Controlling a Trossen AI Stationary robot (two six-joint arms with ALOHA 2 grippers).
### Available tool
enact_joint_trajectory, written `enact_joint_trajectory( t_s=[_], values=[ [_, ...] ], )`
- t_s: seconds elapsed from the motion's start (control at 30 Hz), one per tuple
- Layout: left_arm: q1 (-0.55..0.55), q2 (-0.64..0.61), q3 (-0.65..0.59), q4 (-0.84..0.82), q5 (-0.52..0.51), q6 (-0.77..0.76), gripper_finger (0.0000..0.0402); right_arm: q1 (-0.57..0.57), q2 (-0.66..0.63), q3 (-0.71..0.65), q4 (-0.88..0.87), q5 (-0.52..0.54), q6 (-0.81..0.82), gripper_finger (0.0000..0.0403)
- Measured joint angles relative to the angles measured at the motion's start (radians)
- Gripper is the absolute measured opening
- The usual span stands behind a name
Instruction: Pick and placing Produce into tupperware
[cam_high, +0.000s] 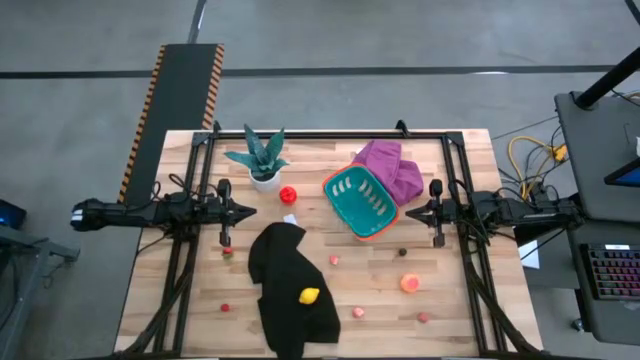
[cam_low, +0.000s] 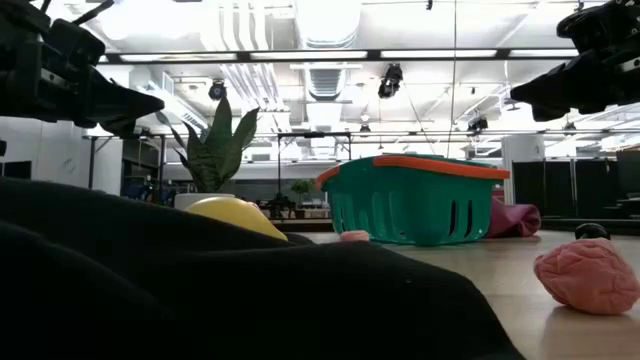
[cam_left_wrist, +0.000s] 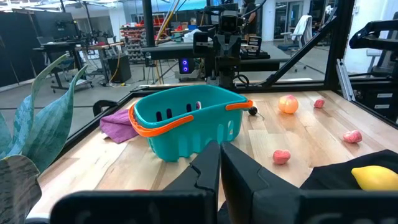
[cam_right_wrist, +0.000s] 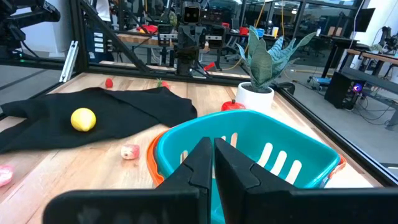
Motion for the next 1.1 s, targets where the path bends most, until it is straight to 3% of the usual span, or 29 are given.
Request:
enact_joint_trajectory(
  t_s=[0.83,1.1],
  values=[
    [0.000,0.000,0.000,0.000,0.000,0.000,0.0000,0.000,0.000,0.000,0.000,0.000,0.000,0.0009],
    [0.000,0.000,0.000,0.000,0.000,0.000,0.0000,0.000,0.000,0.000,0.000,0.019,-0.112,0.0009]
  ],
)
